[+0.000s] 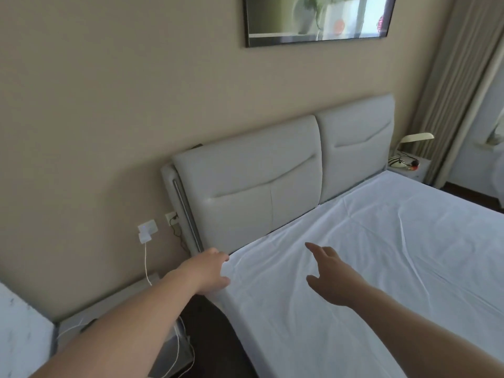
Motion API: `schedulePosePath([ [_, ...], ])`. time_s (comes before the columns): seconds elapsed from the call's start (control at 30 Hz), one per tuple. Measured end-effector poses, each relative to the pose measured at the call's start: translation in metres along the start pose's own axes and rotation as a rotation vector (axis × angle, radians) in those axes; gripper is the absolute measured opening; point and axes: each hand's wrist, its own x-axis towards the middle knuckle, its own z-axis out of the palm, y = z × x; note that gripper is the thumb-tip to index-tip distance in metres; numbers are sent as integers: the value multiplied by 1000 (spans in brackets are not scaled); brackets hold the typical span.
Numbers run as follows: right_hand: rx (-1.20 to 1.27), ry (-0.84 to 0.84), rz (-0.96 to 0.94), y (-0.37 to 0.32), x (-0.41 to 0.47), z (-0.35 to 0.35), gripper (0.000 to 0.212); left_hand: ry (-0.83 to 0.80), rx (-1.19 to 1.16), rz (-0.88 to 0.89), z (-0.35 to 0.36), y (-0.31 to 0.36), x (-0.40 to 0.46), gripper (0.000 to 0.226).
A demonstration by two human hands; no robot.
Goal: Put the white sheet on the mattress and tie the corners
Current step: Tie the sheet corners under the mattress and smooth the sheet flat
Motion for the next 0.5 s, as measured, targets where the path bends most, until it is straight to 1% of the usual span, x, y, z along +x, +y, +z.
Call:
schedulePosePath([
  [0.2,51,-54,26,-18,105,16,76,-43,-32,-8,2,-34,84,69],
  [0.4,61,-170,58,-48,182,58,74,-130,-73,-19,7,-82,158,69],
  [0.5,50,-209,92,-56,225,84,73,-187,-82,-15,22,-107,208,63],
])
